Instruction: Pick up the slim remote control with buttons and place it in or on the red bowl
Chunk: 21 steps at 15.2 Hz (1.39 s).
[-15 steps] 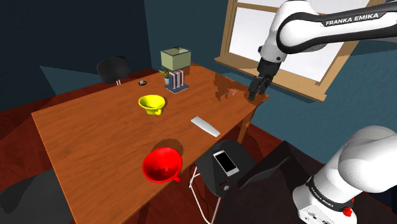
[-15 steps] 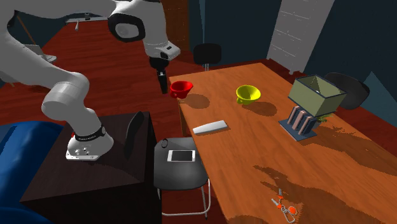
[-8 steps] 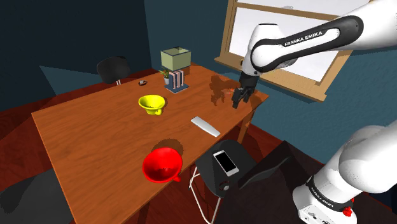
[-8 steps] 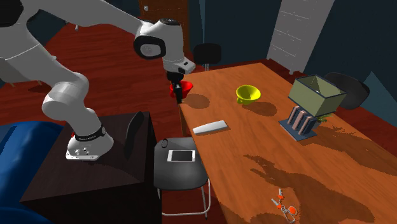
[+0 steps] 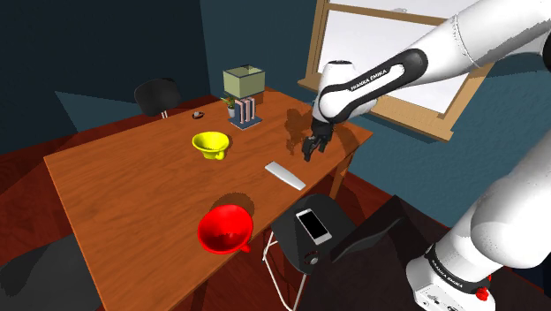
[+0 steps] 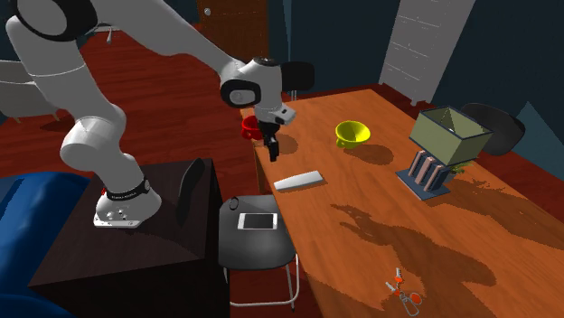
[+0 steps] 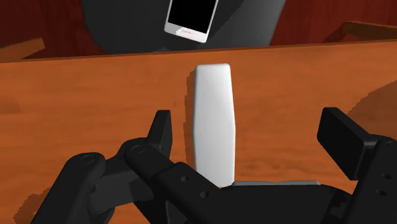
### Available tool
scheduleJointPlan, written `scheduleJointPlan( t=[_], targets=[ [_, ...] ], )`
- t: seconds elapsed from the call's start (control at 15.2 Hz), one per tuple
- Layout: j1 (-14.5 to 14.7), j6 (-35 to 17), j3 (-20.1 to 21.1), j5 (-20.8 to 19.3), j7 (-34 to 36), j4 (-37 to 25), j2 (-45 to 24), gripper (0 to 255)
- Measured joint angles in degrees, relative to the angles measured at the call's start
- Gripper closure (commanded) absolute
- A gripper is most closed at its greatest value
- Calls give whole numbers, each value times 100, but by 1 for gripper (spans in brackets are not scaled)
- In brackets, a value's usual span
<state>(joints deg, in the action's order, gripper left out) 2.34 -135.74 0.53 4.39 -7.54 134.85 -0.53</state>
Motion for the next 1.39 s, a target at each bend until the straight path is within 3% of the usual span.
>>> scheduleJointPlan(
  t=[0.66,0.86,1.39],
  targets=[
    [144,-894,3,-257,207,-1482,-2370,0],
    [207,-930,-27,-332,273,-2074,-3001,0],
    [225,-1281,-42,-359,284,-2447,-3724,0]
  ],
)
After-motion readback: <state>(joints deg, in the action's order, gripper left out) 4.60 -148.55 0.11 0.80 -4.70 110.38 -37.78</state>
